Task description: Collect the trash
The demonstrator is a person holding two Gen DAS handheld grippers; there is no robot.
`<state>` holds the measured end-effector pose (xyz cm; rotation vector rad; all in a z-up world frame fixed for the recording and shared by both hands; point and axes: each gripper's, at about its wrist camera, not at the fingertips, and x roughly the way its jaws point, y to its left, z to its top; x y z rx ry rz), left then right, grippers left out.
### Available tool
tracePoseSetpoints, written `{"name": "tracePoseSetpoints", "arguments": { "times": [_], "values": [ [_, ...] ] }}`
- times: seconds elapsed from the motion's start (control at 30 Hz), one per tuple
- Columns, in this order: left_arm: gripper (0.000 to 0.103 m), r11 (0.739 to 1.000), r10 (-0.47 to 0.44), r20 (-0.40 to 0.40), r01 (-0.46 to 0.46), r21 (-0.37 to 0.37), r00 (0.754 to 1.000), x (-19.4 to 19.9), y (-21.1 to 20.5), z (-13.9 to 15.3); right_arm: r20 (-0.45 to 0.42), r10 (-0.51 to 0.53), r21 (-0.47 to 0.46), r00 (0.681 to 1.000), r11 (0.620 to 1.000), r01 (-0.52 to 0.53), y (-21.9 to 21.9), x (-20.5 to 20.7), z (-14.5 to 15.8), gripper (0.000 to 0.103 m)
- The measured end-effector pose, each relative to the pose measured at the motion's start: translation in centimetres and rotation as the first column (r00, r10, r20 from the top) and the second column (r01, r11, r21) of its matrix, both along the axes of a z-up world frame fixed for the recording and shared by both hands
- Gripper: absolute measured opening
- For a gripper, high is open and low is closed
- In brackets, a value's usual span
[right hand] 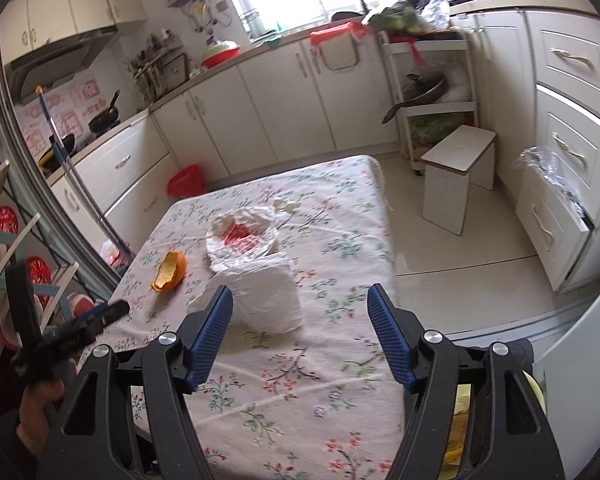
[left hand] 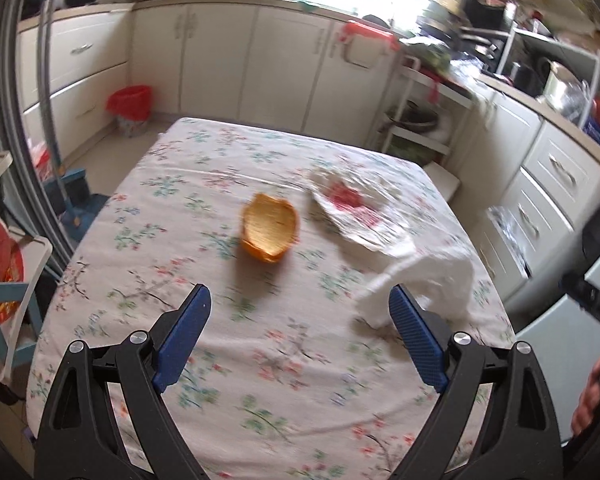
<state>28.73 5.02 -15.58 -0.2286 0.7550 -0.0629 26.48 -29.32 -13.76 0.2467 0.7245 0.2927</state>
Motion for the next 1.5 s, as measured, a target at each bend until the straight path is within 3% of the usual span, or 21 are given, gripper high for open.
{"name": "tracePoseSetpoints", "arguments": {
  "times": [0.17,0.3,0.43,0.57,0.67,0.87,1.03,1.13,1.3,1.4,1.5],
  "values": [
    [0.086,0.999,0.034,-0.008,-0.034,-0.005,0.999,1.9,2.4,-0.3,-0.021,0.040,-0.025,0.999,0.999,-0.041,2.1,0.9,-0.7,0.069],
    [0.077,1.000,0.015,0.006,-0.015,0.017,1.000,2.8,2.6,-0.3,-0.037,0.056,-0.039,0.998,0.998,-0.058,3.2,1.4,-1.3,0.069],
    [0.071,0.992,-0.086,0.005,0.085,0.090,0.996,4.0,0.5,-0.5,-0.045,0.062,-0.043,0.997,0.997,-0.064,3.8,1.7,-1.5,0.069],
    [0.059,0.958,-0.193,-0.048,0.199,0.206,0.980,5.9,-1.9,-1.9,-0.053,0.066,-0.049,0.996,0.996,-0.069,4.0,2.0,-1.7,0.069],
    [0.049,0.941,-0.233,-0.106,0.251,0.229,0.967,7.4,-2.4,-3.2,-0.058,0.063,-0.051,0.996,0.997,-0.066,3.9,2.2,-1.9,0.069],
    [0.040,0.962,-0.215,-0.156,0.237,0.133,0.964,8.9,-0.4,-4.2,-0.065,0.060,-0.041,0.996,0.997,-0.063,3.4,2.7,-2.1,0.069],
    [0.038,0.971,-0.219,-0.160,0.231,0.060,0.962,9.1,0.9,-3.9,-0.068,0.064,-0.036,0.996,0.997,-0.067,3.6,3.1,-2.2,0.069],
    [0.032,0.965,-0.233,-0.169,0.249,0.077,0.958,9.2,0.7,-3.9,-0.068,0.067,-0.034,0.995,0.997,-0.069,3.7,3.2,-2.2,0.069],
    [0.006,0.949,-0.289,-0.198,0.308,0.073,0.937,9.2,0.2,-3.8,-0.075,0.069,-0.036,0.995,0.997,-0.072,3.7,3.4,-2.4,0.069],
    [0.000,0.939,-0.312,-0.218,0.335,0.076,0.925,9.2,-0.4,-4.0,-0.079,0.069,-0.036,0.995,0.997,-0.072,3.8,3.4,-2.5,0.069],
    [0.000,0.944,-0.298,-0.220,0.321,0.073,0.929,9.2,-0.2,-3.9,-0.081,0.070,-0.033,0.994,0.997,-0.073,3.8,3.4,-2.6,0.069]
  ]
}}
